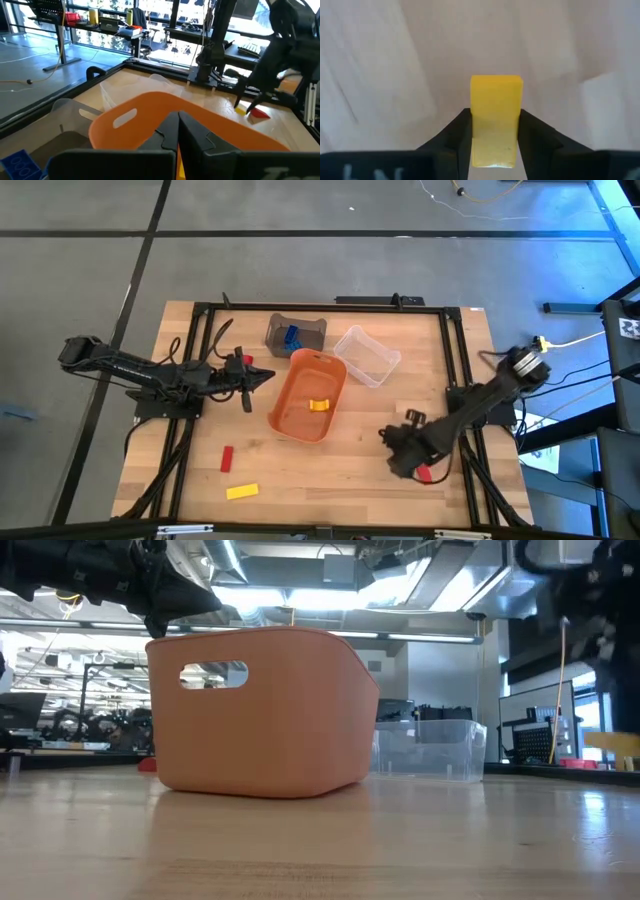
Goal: Sort & place blocks by color
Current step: Put the right yellow block into the orange bin
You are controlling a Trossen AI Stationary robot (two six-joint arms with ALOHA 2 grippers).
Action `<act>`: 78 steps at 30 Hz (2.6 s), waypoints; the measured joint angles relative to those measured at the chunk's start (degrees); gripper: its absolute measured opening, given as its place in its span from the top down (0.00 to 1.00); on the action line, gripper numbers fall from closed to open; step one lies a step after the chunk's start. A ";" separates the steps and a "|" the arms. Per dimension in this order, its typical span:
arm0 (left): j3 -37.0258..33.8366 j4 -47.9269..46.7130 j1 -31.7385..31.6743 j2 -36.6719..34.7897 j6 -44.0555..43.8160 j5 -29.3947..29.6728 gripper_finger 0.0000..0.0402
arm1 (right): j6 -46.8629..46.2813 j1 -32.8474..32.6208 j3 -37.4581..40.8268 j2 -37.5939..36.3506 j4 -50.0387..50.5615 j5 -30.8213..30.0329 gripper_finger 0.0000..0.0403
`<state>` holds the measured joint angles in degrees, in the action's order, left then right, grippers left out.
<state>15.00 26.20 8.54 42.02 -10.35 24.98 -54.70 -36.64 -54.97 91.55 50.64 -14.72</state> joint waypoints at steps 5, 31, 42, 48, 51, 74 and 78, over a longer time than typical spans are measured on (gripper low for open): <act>0.00 0.04 0.00 0.00 0.43 0.78 1.00 | 2.92 0.40 6.30 -10.96 -10.85 -9.34 0.69; 0.00 0.19 0.02 0.00 0.92 0.60 0.73 | 49.48 26.18 28.38 -24.05 -86.41 0.70 0.69; 0.00 0.47 0.02 0.00 1.97 1.06 0.74 | 50.69 28.30 28.34 -24.06 -89.90 2.40 0.69; 0.00 0.46 0.00 0.00 1.99 1.06 0.74 | 50.69 28.30 28.34 -24.07 -90.52 2.40 0.69; 0.00 0.46 -0.02 0.00 1.99 1.06 0.74 | 50.69 28.30 28.34 -24.07 -90.45 2.40 0.69; 0.00 0.44 0.17 0.00 -0.04 -4.91 0.74 | 51.57 28.30 28.34 -24.07 -91.64 2.36 0.69; 0.00 0.44 0.20 0.00 -1.31 -8.13 0.74 | 50.92 28.29 28.34 -24.07 -91.68 2.36 0.69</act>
<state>15.00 26.63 8.73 42.02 -11.66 16.85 -3.78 -8.35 -26.63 67.48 -41.04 -12.36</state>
